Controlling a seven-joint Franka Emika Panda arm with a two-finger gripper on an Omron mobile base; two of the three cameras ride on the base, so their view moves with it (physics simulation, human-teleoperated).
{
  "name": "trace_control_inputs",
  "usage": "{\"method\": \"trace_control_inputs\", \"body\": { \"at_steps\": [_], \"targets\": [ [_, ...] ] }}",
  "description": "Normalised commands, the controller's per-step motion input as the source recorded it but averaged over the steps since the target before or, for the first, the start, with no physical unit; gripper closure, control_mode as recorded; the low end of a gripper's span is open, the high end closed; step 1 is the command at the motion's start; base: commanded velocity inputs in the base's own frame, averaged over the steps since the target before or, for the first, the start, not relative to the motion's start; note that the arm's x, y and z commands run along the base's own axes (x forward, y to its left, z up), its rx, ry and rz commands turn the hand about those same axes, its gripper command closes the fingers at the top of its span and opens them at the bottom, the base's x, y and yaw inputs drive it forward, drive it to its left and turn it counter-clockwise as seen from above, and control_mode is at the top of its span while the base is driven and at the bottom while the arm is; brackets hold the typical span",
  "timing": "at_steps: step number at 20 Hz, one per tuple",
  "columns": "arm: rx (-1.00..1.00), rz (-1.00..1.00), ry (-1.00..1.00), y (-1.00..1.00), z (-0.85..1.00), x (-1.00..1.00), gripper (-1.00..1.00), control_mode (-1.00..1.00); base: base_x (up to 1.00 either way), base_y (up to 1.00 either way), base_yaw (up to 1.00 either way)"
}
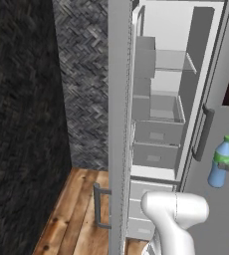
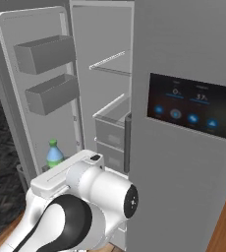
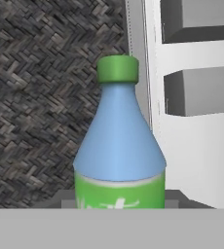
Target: Take the bottled waters from the counter and place them in the freezer to freeze. Close the freezer door after placing the bottles.
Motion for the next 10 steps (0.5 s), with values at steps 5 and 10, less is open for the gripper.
{"method": "trace_control_inputs", "body": {
  "at_steps": [5, 10],
  "targets": [
    [0.00, 0.00, 0.00, 0.00, 0.00, 0.00, 1.00, 1.00, 0.00, 0.00, 0.00],
    [0.00, 0.00, 0.00, 0.00, 0.00, 0.00, 1.00, -1.00, 0.00, 0.00, 0.00]
  ]
}}
